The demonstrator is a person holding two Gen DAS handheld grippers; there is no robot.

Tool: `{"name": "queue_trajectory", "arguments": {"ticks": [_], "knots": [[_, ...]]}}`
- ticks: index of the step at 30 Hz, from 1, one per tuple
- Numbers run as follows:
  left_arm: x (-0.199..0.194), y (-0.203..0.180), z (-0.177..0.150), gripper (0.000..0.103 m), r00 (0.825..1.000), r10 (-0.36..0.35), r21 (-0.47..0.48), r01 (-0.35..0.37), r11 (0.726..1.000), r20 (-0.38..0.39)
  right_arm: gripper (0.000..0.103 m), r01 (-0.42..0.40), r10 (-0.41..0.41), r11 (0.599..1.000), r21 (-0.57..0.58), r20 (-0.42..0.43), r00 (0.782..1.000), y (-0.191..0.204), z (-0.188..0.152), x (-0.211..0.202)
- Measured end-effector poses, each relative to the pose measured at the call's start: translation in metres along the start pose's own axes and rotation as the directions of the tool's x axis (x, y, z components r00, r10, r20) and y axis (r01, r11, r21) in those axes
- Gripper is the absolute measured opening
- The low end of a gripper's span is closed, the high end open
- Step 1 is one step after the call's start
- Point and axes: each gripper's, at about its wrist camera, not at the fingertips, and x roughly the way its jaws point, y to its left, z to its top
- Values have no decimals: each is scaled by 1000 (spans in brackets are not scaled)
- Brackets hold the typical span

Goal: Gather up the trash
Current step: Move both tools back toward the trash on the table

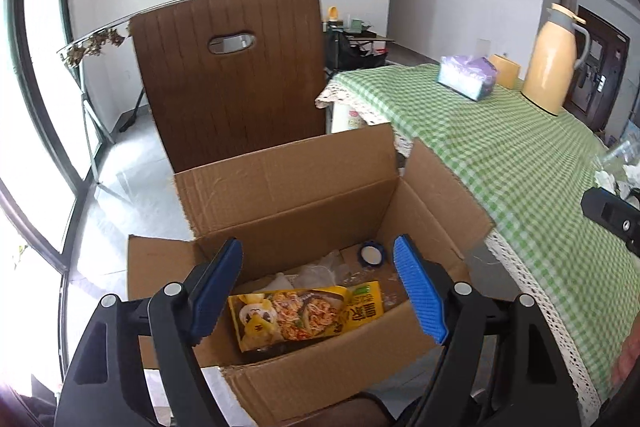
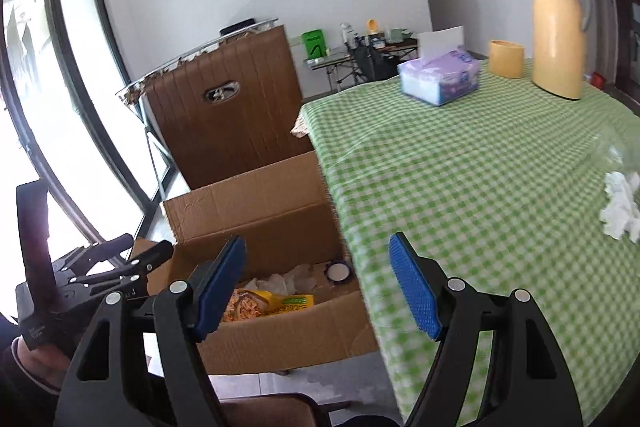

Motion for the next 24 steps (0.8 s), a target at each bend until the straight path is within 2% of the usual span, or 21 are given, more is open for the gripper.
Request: {"name": "queue_trajectory", "arguments": {"ticks": [4,8,12,15,17,20,23,24], "knots": [[-6,-42,3,79,997,-76,73,74,995,21,71,127,-130,990,58,47,990,-43,-8,-44],[-5,-88,3,81,987,-159,131,156,979,9,71,221,-227,968,122,38,973,-84,-26,-82],[-8,-131,0,81,980,-200,221,194,956,5,71,306,-315,939,159,35,949,-118,-48,-117],[-8,-151,-1,83,979,-203,247,196,949,3,71,382,-403,896,227,55,914,-154,-61,-151],[-9,-163,-1,83,973,-231,238,227,944,-8,71,442,-477,852,279,68,876,-182,-66,-175],[-11,-192,-1,83,950,-309,266,306,914,-30,76,517,-568,787,338,70,820,-229,-70,-204],[-15,-241,-2,84,916,-395,337,393,856,-66,77,517,-574,773,367,59,816,-269,-69,-217],[-17,-259,-3,84,903,-422,357,422,833,-84,77,491,-548,787,373,59,834,-278,-68,-217]]}}
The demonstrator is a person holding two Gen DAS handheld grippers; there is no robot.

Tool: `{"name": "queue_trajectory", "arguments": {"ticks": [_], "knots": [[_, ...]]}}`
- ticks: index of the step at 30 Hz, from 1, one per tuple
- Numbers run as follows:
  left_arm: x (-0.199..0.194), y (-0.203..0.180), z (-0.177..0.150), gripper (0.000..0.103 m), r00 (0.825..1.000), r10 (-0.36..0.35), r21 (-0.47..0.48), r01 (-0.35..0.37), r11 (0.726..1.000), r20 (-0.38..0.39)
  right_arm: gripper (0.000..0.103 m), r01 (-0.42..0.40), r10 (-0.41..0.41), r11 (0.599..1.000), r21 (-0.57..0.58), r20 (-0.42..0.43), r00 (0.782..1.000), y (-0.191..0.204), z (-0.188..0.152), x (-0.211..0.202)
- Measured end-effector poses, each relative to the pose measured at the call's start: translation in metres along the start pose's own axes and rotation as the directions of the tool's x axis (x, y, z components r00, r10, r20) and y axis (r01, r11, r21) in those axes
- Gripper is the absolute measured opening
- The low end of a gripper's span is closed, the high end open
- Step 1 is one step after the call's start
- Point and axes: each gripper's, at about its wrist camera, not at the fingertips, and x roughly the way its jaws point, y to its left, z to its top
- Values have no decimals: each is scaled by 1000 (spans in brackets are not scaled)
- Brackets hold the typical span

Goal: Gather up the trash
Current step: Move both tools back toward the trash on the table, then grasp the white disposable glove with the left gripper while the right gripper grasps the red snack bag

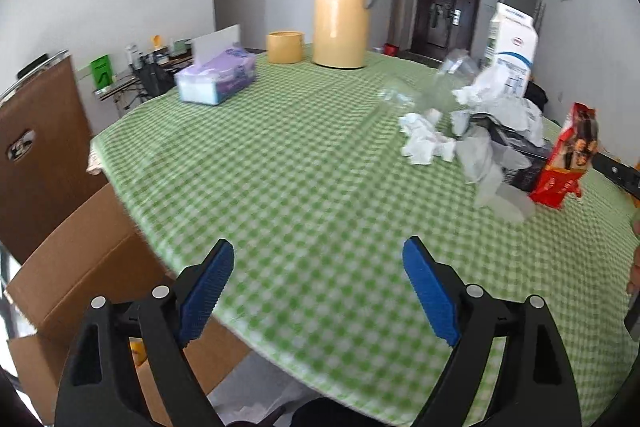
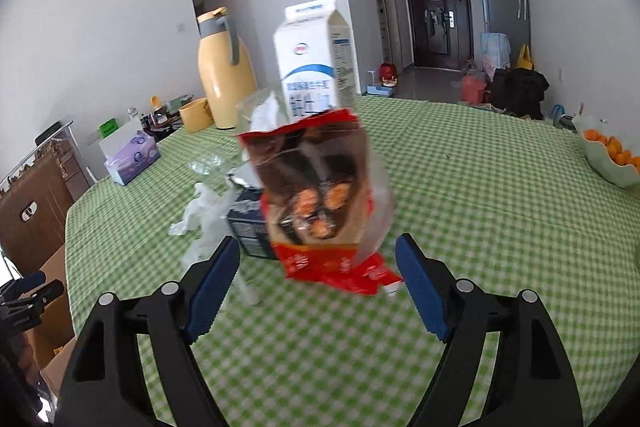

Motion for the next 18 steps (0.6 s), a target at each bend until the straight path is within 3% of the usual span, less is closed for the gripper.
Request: {"name": "queue_trajectory", "arguments": {"ticks": [4,8,9,10,11,13,15,16,17,18], "knots": [[28,-50,18,86,996,-92,53,93,994,-19,77,-56,56,998,13,-7,998,-18,11,22],[61,-97,32,88,980,-191,100,196,976,-61,75,-123,124,992,39,-33,992,-26,16,46],[69,-111,36,88,978,-198,117,206,972,-70,57,-158,160,986,46,-37,986,-27,17,49],[78,-120,40,88,978,-197,136,206,969,-75,32,-170,172,984,46,-54,984,-26,18,51],[88,-129,43,88,977,-199,162,209,964,-81,20,-152,154,988,35,-80,985,-27,18,52],[109,-149,48,88,984,-152,217,169,961,-91,7,-178,181,983,38,-101,978,-30,17,47],[124,-162,50,86,982,-150,248,174,953,-112,5,-147,148,989,8,-76,986,-37,16,26],[127,-164,49,73,979,-163,254,190,948,-122,5,-142,142,990,3,-64,988,-45,15,13],[130,-167,49,51,974,-177,258,208,944,-140,5,-135,135,991,1,-56,989,-50,14,2],[132,-168,50,38,969,-190,249,225,942,-158,5,-126,126,992,-1,-42,991,-55,14,-10]]}}
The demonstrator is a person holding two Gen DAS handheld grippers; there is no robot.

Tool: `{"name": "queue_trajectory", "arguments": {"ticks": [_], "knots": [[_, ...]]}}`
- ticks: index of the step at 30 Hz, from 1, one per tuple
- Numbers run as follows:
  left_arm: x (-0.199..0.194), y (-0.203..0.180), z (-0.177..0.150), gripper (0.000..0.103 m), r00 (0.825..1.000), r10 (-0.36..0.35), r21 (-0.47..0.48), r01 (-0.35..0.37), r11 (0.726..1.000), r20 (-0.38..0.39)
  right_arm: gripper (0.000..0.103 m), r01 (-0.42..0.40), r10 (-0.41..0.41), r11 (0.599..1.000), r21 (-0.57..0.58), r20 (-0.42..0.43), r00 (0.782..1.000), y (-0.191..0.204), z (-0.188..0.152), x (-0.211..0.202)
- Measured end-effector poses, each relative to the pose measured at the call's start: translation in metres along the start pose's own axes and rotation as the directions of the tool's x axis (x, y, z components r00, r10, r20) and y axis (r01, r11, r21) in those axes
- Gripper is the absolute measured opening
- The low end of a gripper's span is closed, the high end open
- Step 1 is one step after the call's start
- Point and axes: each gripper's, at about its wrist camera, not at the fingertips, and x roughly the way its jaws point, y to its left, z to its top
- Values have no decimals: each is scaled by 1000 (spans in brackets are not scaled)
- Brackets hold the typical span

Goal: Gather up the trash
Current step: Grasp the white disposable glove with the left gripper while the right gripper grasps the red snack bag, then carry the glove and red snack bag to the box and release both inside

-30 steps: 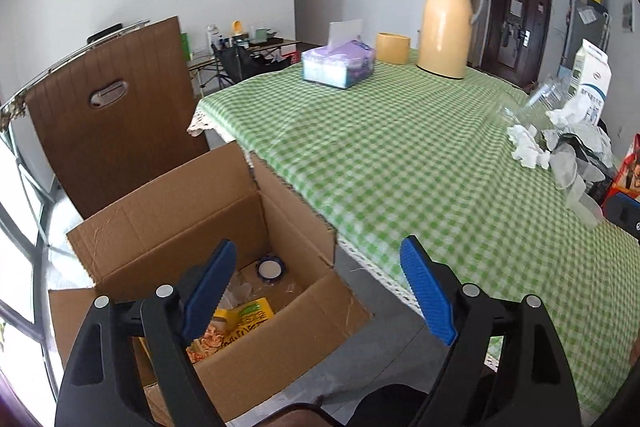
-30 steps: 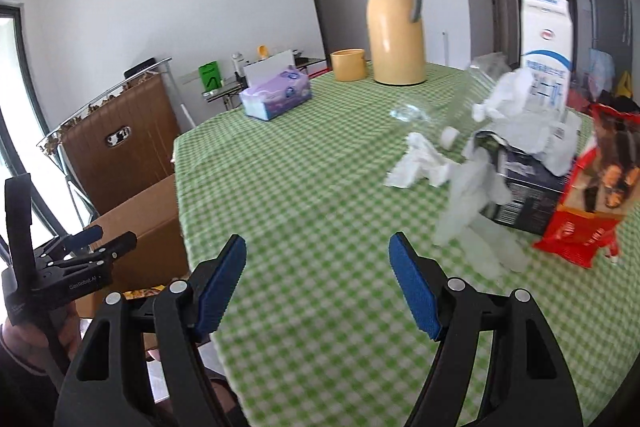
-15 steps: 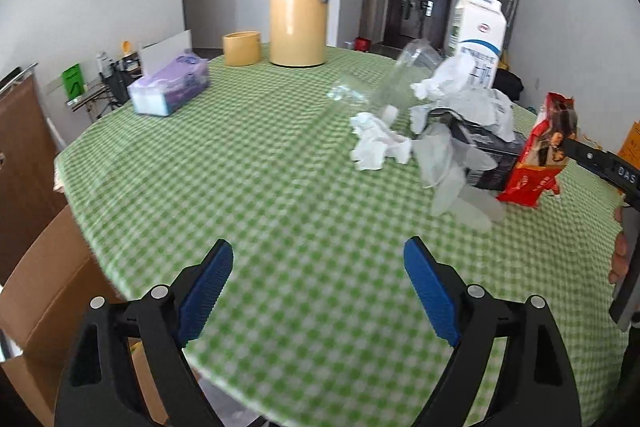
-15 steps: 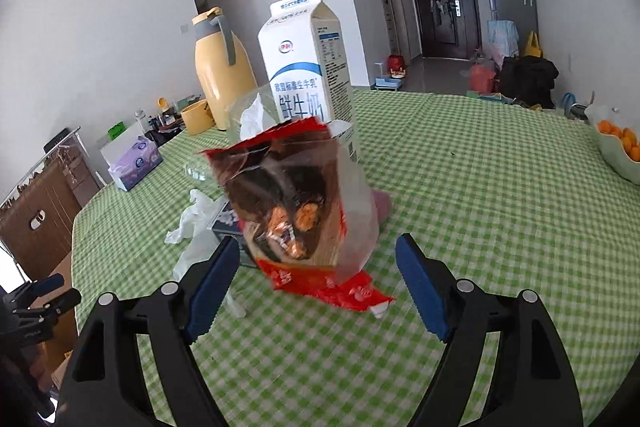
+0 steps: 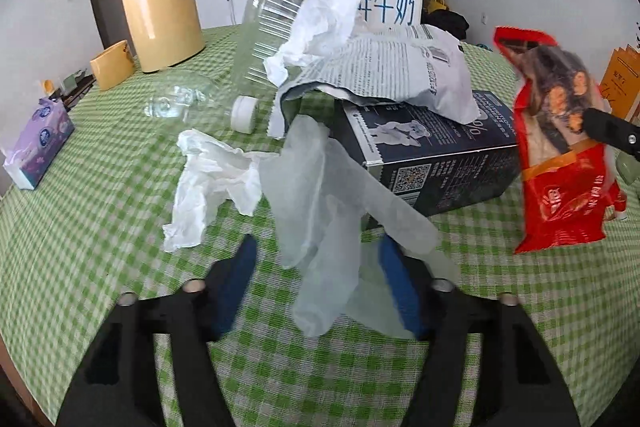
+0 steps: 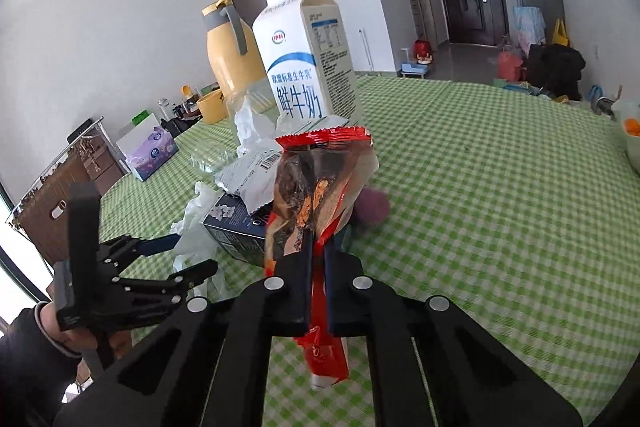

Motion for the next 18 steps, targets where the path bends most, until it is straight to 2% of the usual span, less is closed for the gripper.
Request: {"name": "queue_trajectory", "arguments": {"ticks": [1,2,4,8,13,18], "knots": [[0,2,-1,13,1000,-13,-15,13,1000,-12,4,7,-7,1000,1,15,1000,-3,-1,-11],[-1,2,-1,5,1000,-16,-28,16,999,-20,4,13,-13,1000,9,32,999,-8,-3,-23],[-12,2,-3,1,1000,-14,-40,14,999,-2,4,29,-30,999,22,53,998,-18,-7,-39],[-60,4,-10,0,996,-18,-72,24,997,85,4,93,-94,995,24,70,993,-25,-19,-59],[-120,12,-12,0,982,-31,-114,53,992,186,3,93,-95,995,30,90,991,-16,-24,-75],[-148,17,-25,0,977,-19,-118,45,992,214,3,91,-90,996,-2,103,991,5,-25,-88]]}}
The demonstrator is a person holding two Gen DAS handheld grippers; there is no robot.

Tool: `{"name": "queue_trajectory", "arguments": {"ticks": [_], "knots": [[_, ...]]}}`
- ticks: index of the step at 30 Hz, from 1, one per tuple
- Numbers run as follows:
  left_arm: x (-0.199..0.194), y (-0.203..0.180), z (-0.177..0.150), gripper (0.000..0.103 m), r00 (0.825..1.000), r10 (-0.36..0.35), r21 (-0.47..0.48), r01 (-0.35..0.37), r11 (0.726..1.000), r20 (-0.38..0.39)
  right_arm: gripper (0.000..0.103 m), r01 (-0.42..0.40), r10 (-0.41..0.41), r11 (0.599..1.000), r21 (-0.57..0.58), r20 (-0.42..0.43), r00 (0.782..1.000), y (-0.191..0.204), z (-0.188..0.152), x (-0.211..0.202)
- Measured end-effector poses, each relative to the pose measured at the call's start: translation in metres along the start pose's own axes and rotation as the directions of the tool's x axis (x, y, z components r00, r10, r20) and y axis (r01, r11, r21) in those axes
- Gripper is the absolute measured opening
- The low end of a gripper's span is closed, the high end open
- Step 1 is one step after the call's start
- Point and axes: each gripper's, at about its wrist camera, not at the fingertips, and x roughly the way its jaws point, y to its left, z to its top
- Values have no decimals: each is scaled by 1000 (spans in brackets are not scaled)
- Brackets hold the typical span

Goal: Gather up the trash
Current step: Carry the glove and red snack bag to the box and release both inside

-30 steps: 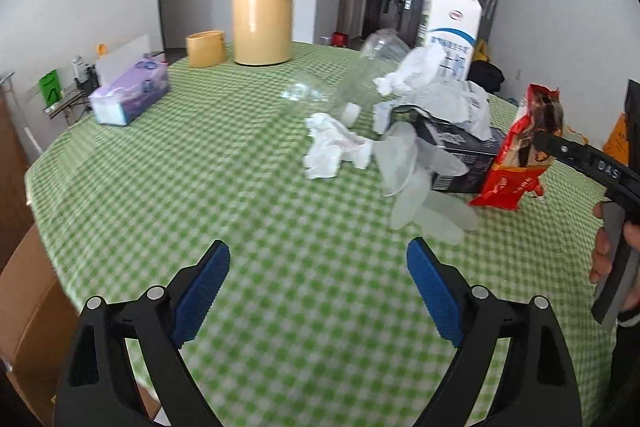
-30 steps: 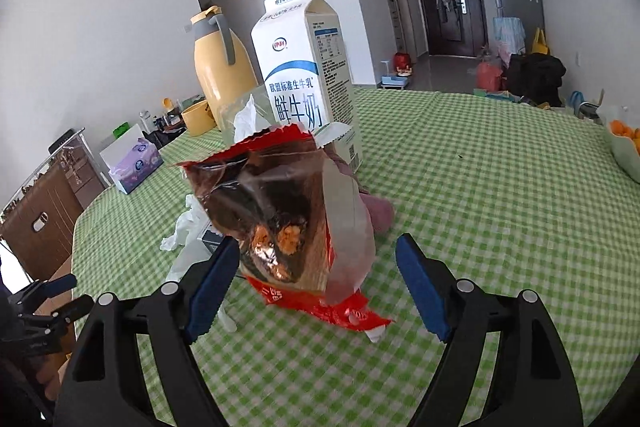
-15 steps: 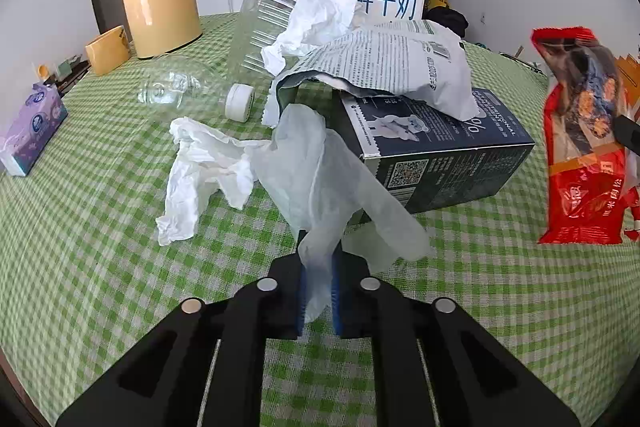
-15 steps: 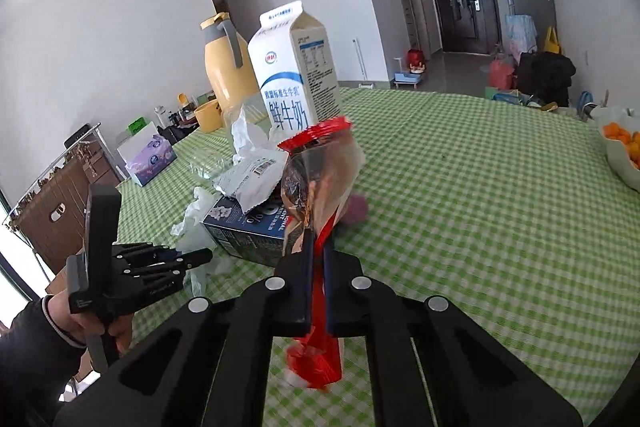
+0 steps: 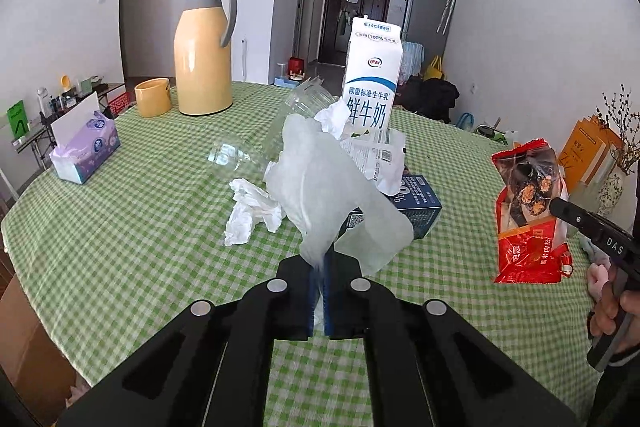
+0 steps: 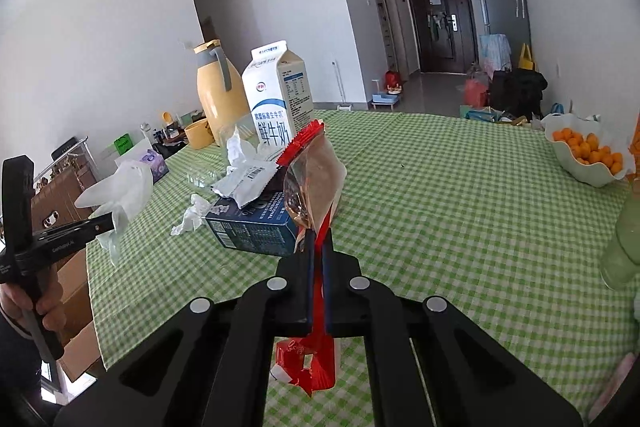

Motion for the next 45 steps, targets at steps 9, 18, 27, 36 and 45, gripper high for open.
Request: {"name": "queue_trajectory", "arguments": {"ticks": [9,18,27,36,45], "knots": [[-28,9,-2,0,999,2,-18,-1,1000,39,3,-3,3,999,-33,20,1000,30,7,-10],[-58,57,-12,0,994,77,-102,-69,992,77,3,-106,102,984,-147,-32,994,103,16,26],[-119,160,-52,0,957,279,-243,-254,936,73,3,-366,333,887,-283,-157,930,258,12,99],[-206,300,-152,0,848,527,-452,-495,742,-63,3,-630,520,708,-320,-367,771,431,-32,165],[-220,350,-205,0,836,522,-519,-527,673,-171,3,-712,504,605,-358,-520,690,533,-93,208]]}}
